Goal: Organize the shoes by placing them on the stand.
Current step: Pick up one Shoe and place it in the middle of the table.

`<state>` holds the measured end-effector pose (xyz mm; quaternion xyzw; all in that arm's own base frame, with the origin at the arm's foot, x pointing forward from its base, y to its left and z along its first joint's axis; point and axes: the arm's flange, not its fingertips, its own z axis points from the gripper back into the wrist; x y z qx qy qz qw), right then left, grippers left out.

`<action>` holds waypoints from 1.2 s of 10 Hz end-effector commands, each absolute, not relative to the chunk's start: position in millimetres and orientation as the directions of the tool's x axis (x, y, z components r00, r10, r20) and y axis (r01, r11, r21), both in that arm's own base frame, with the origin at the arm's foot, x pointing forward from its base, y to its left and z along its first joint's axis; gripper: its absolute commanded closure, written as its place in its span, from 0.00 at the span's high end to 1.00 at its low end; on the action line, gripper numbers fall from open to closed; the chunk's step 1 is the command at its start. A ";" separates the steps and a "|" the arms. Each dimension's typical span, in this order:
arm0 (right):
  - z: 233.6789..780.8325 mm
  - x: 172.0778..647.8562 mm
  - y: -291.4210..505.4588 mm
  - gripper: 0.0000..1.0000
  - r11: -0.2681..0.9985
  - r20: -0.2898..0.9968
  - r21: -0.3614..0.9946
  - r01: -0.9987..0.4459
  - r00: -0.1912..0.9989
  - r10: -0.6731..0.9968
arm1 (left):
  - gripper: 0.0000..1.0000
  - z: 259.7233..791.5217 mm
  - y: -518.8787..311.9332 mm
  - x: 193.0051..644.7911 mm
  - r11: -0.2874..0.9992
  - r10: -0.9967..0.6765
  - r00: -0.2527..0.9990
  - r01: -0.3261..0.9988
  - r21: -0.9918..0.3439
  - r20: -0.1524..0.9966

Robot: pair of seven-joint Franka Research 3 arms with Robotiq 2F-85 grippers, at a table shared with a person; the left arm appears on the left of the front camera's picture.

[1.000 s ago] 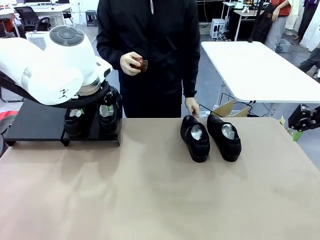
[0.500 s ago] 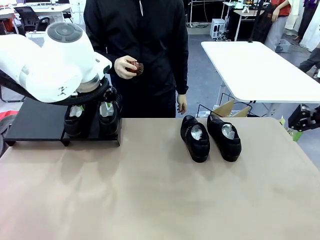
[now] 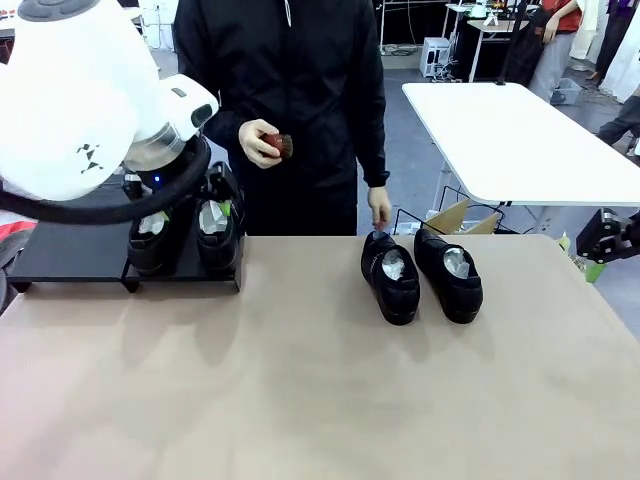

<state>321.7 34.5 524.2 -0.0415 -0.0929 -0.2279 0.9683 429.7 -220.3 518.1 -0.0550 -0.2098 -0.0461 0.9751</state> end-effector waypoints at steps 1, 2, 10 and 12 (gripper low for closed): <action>522.7 320.6 34.0 1.00 0.892 0.200 -0.035 0.450 0.878 -0.435 | 1.00 513.8 -220.8 418.2 0.959 -0.237 0.935 0.269 -0.088 0.264; 522.7 320.6 34.0 1.00 0.892 0.200 -0.035 0.450 0.878 -0.435 | 1.00 502.6 -230.9 412.3 0.943 -0.298 0.935 0.319 -0.090 0.195; 522.7 320.6 34.0 1.00 0.892 0.200 -0.035 0.450 0.878 -0.435 | 1.00 476.4 -239.1 385.1 0.942 -0.309 0.947 0.318 -0.109 0.091; 528.5 329.6 52.3 1.00 0.935 0.211 -0.035 0.353 0.917 -0.338 | 1.00 482.4 -214.7 385.4 0.957 -0.261 0.960 0.271 -0.108 0.100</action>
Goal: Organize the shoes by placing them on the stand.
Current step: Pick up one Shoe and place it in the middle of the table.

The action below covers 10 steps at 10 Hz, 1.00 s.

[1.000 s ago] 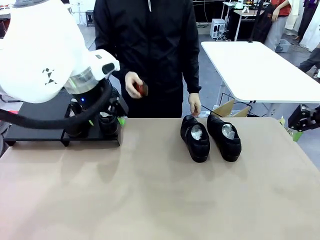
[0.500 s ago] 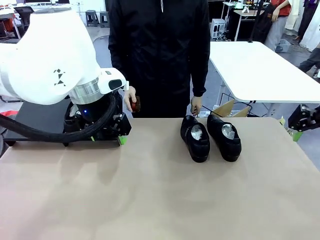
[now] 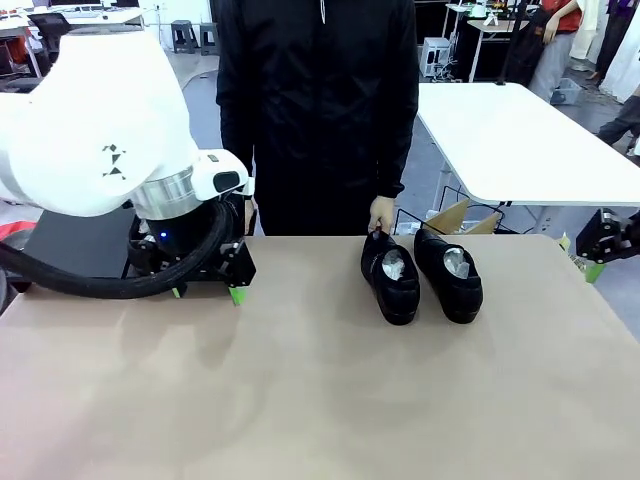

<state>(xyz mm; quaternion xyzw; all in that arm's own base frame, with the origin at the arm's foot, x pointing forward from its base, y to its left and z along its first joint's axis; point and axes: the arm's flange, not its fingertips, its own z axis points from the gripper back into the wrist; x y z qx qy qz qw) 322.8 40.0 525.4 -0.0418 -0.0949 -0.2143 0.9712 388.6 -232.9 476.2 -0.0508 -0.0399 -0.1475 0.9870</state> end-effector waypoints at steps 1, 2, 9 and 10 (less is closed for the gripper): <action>541.9 335.8 73.6 1.00 0.969 0.227 0.011 0.247 0.943 -0.243 | 1.00 485.7 -206.3 386.9 0.960 -0.242 0.964 0.255 -0.120 0.107; 553.0 345.1 102.3 1.00 0.990 0.237 0.056 0.133 0.961 -0.143 | 1.00 476.2 -232.9 388.6 0.951 -0.287 0.953 0.295 -0.088 0.094; 524.5 384.5 190.0 1.00 0.999 0.193 0.036 0.001 0.981 -0.008 | 1.00 476.2 -232.9 388.6 0.951 -0.287 0.953 0.295 -0.088 0.094; 524.5 384.5 190.0 1.00 0.999 0.193 0.036 0.001 0.981 -0.008 | 1.00 476.2 -232.9 388.6 0.951 -0.287 0.953 0.295 -0.088 0.094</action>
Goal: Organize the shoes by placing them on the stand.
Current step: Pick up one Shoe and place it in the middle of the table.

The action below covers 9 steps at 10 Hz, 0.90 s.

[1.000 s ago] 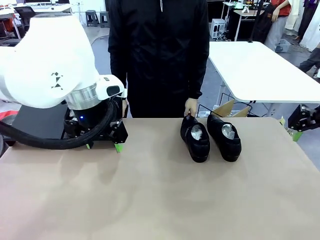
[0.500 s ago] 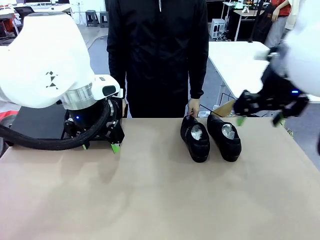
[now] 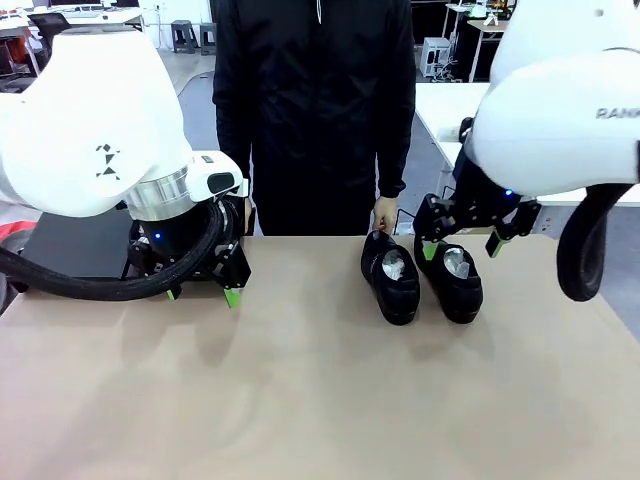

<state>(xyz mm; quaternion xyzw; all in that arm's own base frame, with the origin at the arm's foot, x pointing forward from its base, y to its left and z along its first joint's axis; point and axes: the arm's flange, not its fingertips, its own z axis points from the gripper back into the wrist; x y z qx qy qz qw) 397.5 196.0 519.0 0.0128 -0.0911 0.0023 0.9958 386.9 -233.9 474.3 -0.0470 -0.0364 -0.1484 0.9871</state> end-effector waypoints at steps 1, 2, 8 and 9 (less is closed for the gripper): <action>506.9 403.9 200.9 1.00 1.000 0.167 0.024 -0.015 0.986 0.010 | 1.00 476.2 -232.9 388.6 0.951 -0.287 0.953 0.295 -0.088 0.094; 499.8 403.1 212.0 1.00 0.998 0.220 -0.022 -0.062 0.973 0.065 | 1.00 476.2 -232.9 388.6 0.951 -0.287 0.953 0.295 -0.088 0.094; 444.3 502.9 215.8 1.00 0.994 0.137 0.016 -0.107 0.985 0.103 | 1.00 476.2 -232.9 388.6 0.951 -0.287 0.953 0.295 -0.088 0.094; 434.6 512.2 216.0 1.00 0.993 0.127 0.032 -0.116 0.986 0.111 | 1.00 476.2 -232.9 388.6 0.951 -0.287 0.953 0.295 -0.088 0.094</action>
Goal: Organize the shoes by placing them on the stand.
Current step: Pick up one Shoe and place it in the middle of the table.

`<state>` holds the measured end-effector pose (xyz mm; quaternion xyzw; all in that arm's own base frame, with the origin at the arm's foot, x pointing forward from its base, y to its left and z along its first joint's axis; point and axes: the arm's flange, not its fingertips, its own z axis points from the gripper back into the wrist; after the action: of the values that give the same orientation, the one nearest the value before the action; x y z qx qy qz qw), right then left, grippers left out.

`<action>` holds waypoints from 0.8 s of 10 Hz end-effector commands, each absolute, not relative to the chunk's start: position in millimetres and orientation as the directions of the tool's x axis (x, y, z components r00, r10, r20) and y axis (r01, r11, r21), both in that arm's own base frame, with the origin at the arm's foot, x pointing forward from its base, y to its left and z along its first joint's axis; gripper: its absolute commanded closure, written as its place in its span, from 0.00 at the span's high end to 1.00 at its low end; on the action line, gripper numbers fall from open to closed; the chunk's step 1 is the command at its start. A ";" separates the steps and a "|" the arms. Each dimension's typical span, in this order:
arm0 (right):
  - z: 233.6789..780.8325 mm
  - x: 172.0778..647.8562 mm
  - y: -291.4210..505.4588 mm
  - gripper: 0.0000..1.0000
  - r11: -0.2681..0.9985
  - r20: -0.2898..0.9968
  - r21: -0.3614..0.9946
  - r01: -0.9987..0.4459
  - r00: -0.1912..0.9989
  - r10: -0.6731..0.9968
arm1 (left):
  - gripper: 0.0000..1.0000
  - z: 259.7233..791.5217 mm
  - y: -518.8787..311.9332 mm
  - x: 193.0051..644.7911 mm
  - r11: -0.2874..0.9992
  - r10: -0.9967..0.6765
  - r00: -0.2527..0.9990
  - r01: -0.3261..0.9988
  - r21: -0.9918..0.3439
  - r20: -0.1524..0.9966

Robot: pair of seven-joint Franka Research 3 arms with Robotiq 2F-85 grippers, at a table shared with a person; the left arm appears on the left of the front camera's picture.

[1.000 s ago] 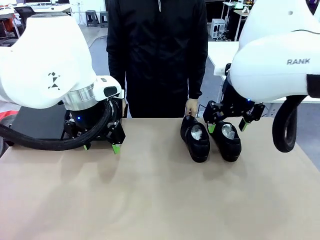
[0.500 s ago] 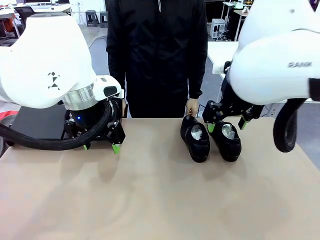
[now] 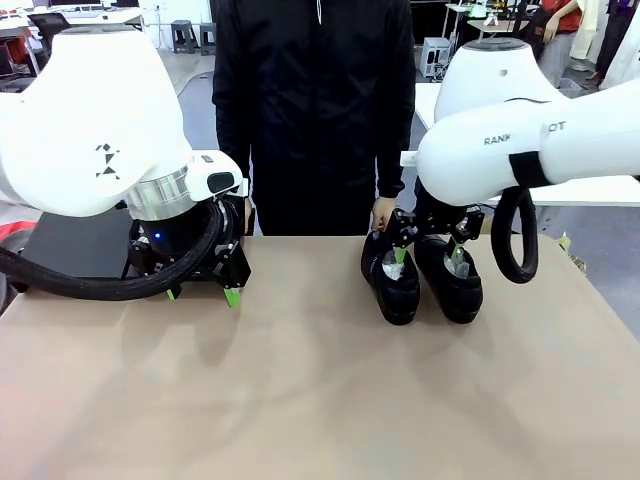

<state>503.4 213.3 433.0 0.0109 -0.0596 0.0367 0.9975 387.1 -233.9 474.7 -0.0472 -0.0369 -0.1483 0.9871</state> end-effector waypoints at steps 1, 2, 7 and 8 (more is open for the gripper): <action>424.8 522.1 215.1 1.00 0.994 0.121 0.031 -0.100 0.988 0.096 | 1.00 476.2 -232.9 388.6 0.951 -0.287 0.953 0.295 -0.088 0.094; 414.7 529.4 213.6 1.00 0.996 0.115 0.030 -0.088 0.990 0.084 | 1.00 476.2 -232.9 388.6 0.951 -0.287 0.953 0.295 -0.088 0.094; 395.9 540.5 213.6 1.00 0.996 0.099 0.056 -0.072 0.993 0.067 | 1.00 476.2 -232.9 388.6 0.951 -0.287 0.953 0.295 -0.088 0.094; 392.9 543.5 212.5 1.00 0.996 0.103 0.064 -0.069 0.993 0.063 | 1.00 476.2 -232.9 388.6 0.951 -0.287 0.953 0.295 -0.088 0.094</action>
<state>534.8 211.5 393.0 0.0224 -0.0421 0.0276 0.9985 387.1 -233.8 474.7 -0.0472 -0.0369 -0.1482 0.9871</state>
